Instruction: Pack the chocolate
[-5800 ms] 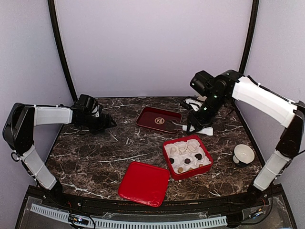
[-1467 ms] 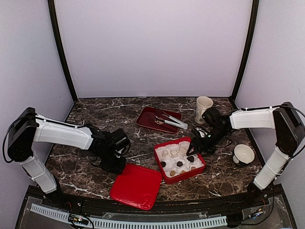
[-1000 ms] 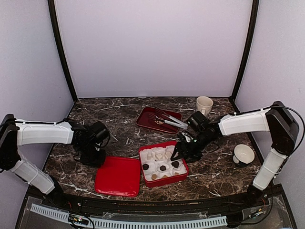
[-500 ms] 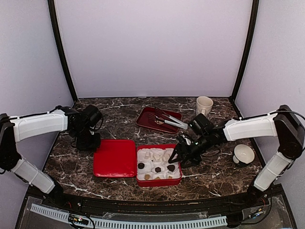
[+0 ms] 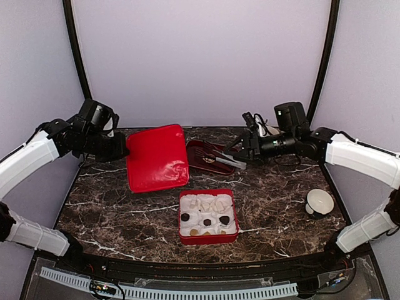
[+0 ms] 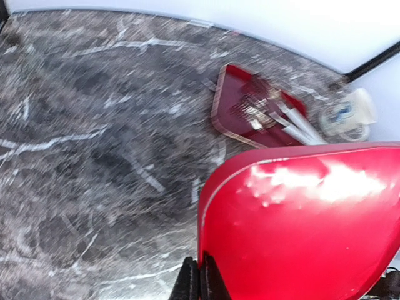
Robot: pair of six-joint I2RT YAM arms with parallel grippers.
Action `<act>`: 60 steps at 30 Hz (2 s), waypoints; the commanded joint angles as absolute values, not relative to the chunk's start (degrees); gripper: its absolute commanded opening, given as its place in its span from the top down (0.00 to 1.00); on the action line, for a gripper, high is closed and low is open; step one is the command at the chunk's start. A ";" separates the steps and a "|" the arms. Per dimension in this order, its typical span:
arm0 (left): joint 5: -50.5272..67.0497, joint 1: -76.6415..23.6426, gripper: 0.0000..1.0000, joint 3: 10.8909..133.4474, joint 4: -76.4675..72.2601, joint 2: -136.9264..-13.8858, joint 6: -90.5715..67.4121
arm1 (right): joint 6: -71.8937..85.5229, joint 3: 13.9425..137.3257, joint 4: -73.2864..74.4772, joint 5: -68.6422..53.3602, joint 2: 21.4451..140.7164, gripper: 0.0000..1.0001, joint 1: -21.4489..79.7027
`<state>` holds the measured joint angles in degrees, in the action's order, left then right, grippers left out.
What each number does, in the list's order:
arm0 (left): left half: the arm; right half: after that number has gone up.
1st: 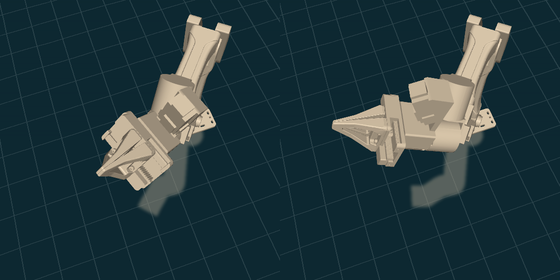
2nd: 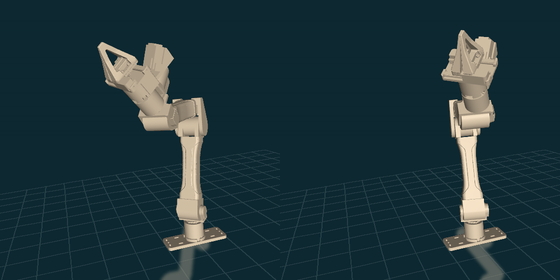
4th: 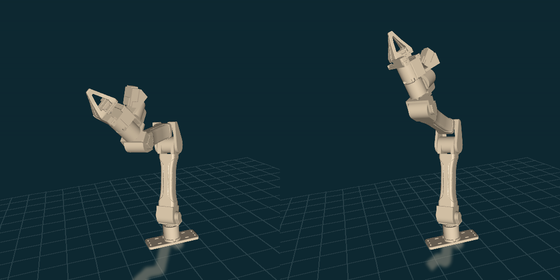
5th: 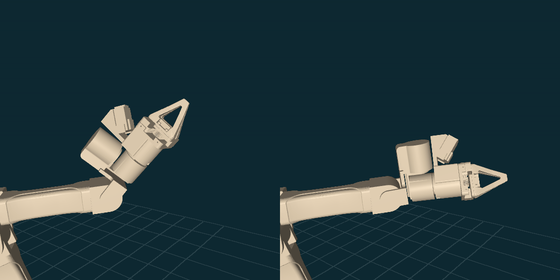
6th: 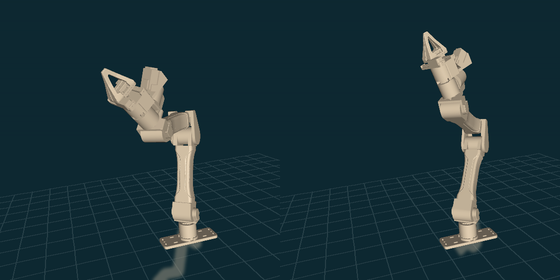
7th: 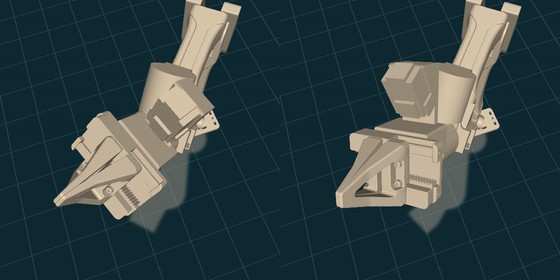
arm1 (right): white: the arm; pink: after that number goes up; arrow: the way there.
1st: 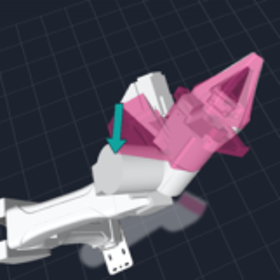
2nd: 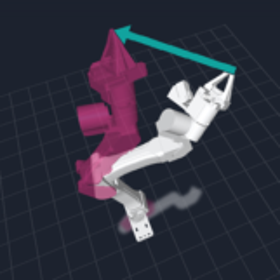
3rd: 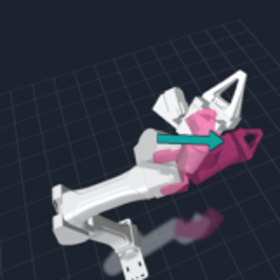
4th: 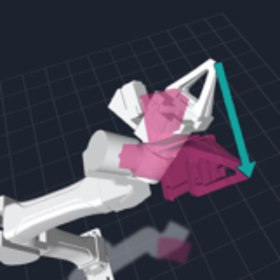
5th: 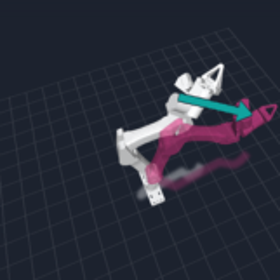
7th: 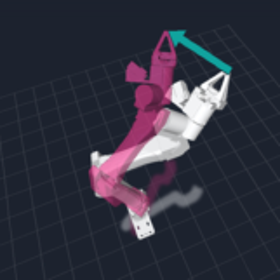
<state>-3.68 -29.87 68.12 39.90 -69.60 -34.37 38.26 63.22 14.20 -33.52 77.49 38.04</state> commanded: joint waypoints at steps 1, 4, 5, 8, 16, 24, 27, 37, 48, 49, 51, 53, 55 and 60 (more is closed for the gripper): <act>2.12 -32.29 1.00 68.22 29.81 -66.80 -33.50 | 37.95 69.72 7.35 -36.77 79.53 0.29 40.58; 1.43 -34.66 1.00 69.16 28.78 -66.94 -33.30 | 37.80 71.77 5.58 -38.19 80.88 0.30 42.23; 1.12 -34.86 1.00 69.30 28.37 -66.98 -33.09 | 37.67 72.25 5.52 -38.58 81.30 0.30 42.73; 0.28 -37.86 1.00 69.64 28.08 -67.58 -33.51 | 36.59 73.78 6.02 -39.85 82.53 0.33 44.13; 0.08 -40.06 1.00 69.52 26.20 -68.79 -33.68 | 33.58 76.55 11.21 -37.04 85.22 0.47 46.60; 0.68 -40.32 1.00 68.68 24.23 -69.16 -33.98 | 28.04 77.19 15.68 -35.08 85.08 0.79 46.99; 3.15 -40.26 1.00 68.11 22.92 -68.74 -33.14 | 26.56 77.70 16.16 -35.93 85.09 0.90 46.87; 10.87 -40.15 0.36 62.96 17.88 -60.34 -29.77 | 31.21 71.26 6.08 -42.51 78.70 1.00 41.24; 29.36 -39.20 0.19 58.90 -0.17 -58.49 -37.03 | 44.38 62.57 -17.94 -51.40 72.91 1.00 36.04; 31.31 -39.21 0.20 58.98 -2.34 -59.33 -38.08 | 45.18 62.32 -19.43 -52.10 73.05 1.00 36.04; 34.12 -39.27 0.23 59.02 -5.97 -60.57 -39.94 | 46.66 61.81 -22.01 -53.24 73.34 1.00 36.05; 36.43 -39.31 0.28 58.70 -10.04 -61.38 -41.90 | 48.38 61.11 -24.77 -54.20 73.54 1.00 36.04; 37.95 -39.35 0.38 58.37 -13.69 -61.94 -43.96 | 49.93 60.29 -27.23 -54.88 73.89 1.00 36.04; 38.83 -39.55 0.68 58.13 -18.01 -63.13 -46.25 | 51.48 57.61 -30.80 -54.66 74.88 1.00 36.06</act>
